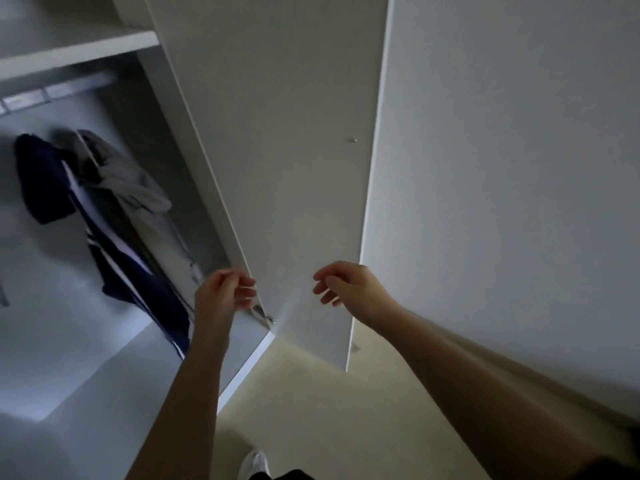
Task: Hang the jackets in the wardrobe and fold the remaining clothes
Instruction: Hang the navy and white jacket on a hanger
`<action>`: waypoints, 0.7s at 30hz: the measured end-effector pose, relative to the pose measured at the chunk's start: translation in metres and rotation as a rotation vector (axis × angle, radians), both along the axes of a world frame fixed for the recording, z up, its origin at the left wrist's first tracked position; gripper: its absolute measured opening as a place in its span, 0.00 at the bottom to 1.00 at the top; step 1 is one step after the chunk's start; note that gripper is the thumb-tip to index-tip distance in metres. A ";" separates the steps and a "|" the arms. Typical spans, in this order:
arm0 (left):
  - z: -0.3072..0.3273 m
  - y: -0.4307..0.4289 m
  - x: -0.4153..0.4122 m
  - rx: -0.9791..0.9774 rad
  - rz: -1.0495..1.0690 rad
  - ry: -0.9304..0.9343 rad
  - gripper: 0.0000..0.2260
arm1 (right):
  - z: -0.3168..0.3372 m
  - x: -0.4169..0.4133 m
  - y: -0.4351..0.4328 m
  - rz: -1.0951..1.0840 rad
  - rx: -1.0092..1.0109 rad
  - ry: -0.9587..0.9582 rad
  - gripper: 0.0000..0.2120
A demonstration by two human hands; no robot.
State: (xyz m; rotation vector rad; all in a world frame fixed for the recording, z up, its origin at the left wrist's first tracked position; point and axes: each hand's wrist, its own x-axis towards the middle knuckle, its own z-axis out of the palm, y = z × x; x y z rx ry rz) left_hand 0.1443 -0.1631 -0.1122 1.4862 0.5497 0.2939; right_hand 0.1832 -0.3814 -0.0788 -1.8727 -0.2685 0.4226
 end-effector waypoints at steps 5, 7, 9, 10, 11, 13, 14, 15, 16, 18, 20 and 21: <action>-0.005 0.158 -0.003 -0.047 0.257 0.021 0.09 | 0.002 0.030 0.157 0.249 -0.104 -0.095 0.11; -0.005 0.220 0.001 -0.036 0.378 0.019 0.08 | 0.007 0.044 0.224 0.307 -0.123 -0.134 0.10; -0.003 0.278 0.012 -0.051 0.470 0.024 0.08 | 0.014 0.057 0.293 0.365 -0.175 -0.207 0.10; -0.002 0.304 0.021 -0.069 0.490 0.023 0.08 | 0.017 0.064 0.327 0.385 -0.202 -0.249 0.10; -0.003 0.327 0.030 -0.100 0.488 0.018 0.08 | 0.021 0.070 0.359 0.391 -0.223 -0.288 0.11; -0.004 0.361 0.051 -0.173 0.450 0.023 0.06 | 0.025 0.080 0.417 0.369 -0.247 -0.366 0.12; -0.004 0.374 0.061 -0.216 0.429 0.036 0.09 | 0.025 0.084 0.442 0.353 -0.265 -0.400 0.14; -0.006 0.385 0.070 -0.261 0.407 0.045 0.12 | 0.024 0.088 0.465 0.344 -0.288 -0.420 0.16; -0.006 0.395 0.078 -0.301 0.391 0.056 0.15 | 0.022 0.091 0.484 0.343 -0.314 -0.425 0.18; -0.005 0.410 0.090 -0.397 0.384 0.101 0.17 | 0.014 0.097 0.514 0.350 -0.395 -0.401 0.24; -0.007 0.422 0.096 -0.529 0.371 0.106 0.17 | 0.007 0.101 0.533 0.346 -0.498 -0.383 0.25; -0.009 0.428 0.097 -0.566 0.375 0.099 0.17 | 0.004 0.104 0.536 0.335 -0.536 -0.385 0.24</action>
